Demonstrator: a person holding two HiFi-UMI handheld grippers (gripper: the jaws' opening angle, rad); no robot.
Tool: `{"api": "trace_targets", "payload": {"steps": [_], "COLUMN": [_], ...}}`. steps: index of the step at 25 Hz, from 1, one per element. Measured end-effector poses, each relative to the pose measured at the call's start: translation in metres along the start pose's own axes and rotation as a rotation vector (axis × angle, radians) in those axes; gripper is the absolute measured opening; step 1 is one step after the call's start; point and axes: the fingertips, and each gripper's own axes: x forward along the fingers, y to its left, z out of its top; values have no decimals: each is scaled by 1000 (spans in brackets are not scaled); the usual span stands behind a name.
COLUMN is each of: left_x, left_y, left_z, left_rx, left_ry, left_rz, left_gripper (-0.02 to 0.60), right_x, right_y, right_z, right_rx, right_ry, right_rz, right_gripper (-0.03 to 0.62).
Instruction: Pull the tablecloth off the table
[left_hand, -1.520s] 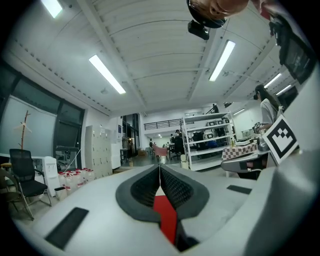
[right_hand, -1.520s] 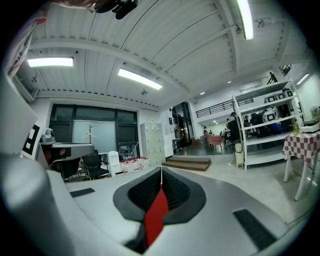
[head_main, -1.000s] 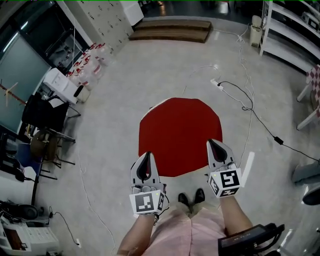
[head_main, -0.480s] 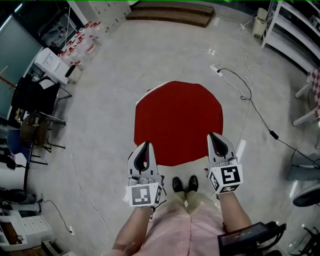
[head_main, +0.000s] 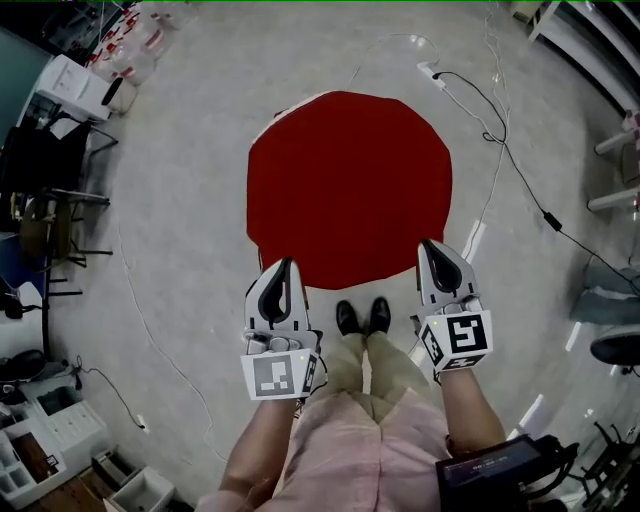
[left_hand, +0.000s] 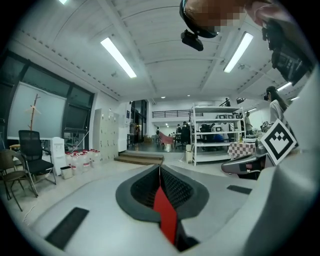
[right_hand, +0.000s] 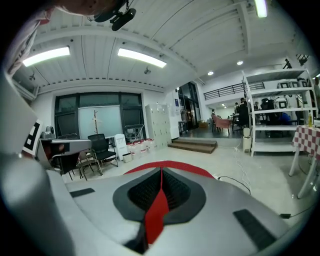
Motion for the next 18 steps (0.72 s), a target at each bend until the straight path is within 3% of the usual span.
{"api": "trace_targets", "payload": {"steps": [3, 9, 18], "left_x": [0, -11, -29], "left_y": [0, -2, -7], "left_z": [-27, -47, -54], "left_rx": [-9, -25, -31], "left_ry": [25, 68, 47], "left_rz": [1, -1, 46], "left_gripper": [28, 28, 28], "right_x": [6, 0, -17], "right_y": [-1, 1, -2], "right_z": [-28, -51, -70], "right_rx": [10, 21, 7], "right_ry": [29, 75, 86], "right_rz": [3, 11, 44], "right_gripper": [20, 20, 20]}}
